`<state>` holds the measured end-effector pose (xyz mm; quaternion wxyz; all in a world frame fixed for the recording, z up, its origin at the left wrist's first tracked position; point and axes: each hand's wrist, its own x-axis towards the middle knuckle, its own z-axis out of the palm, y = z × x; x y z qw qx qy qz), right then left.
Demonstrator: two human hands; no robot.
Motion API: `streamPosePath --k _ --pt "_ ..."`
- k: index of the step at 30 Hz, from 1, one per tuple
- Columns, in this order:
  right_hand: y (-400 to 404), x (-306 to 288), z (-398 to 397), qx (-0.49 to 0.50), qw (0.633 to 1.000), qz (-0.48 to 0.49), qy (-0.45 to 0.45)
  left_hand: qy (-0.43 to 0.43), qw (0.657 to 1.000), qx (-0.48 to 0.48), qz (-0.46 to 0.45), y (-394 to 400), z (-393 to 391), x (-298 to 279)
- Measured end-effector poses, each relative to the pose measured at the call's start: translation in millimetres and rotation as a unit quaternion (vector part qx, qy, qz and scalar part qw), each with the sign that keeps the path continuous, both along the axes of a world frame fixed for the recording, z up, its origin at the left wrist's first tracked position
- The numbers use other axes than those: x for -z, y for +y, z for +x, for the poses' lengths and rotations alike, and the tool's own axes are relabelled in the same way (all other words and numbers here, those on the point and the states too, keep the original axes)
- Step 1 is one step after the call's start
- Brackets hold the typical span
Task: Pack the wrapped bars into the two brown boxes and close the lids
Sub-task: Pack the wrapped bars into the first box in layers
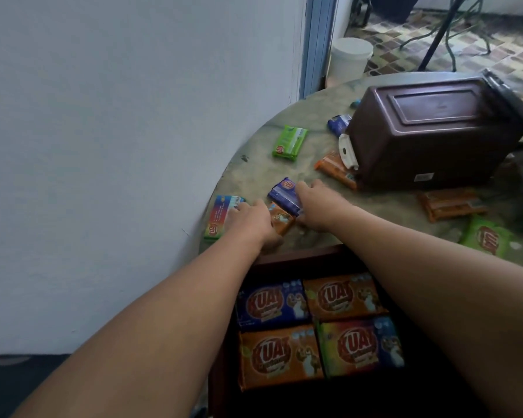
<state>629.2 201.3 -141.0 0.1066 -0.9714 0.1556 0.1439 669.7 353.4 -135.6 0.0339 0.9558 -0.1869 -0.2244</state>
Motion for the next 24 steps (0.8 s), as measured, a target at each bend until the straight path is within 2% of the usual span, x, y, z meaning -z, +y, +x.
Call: streamPosePath --k 3,6,9,12,20,24 --pt "4 2 -3 0.023 0.999 0.015 0.020 -0.005 0.999 -0.010 -0.031 2 2 1" --pt "3 -5 -10 0.049 0.998 -0.012 0.033 -0.009 0.996 -0.017 -0.082 3 3 -1" --pt "1 -17 -17 0.072 0.995 -0.007 -0.075 -0.051 0.991 -0.001 -0.127 3 -2 -14" --pt "1 -35 -25 0.101 0.979 0.038 -0.170 -0.111 0.980 0.008 -0.165 5 -8 -31" --pt "22 -75 -81 0.112 0.951 0.118 -0.261 -0.189 0.958 0.023 -0.212 33 -52 -84" --pt "31 -81 -124 0.111 0.928 0.154 -0.320 -0.197 0.954 0.031 -0.225 61 -91 -87"
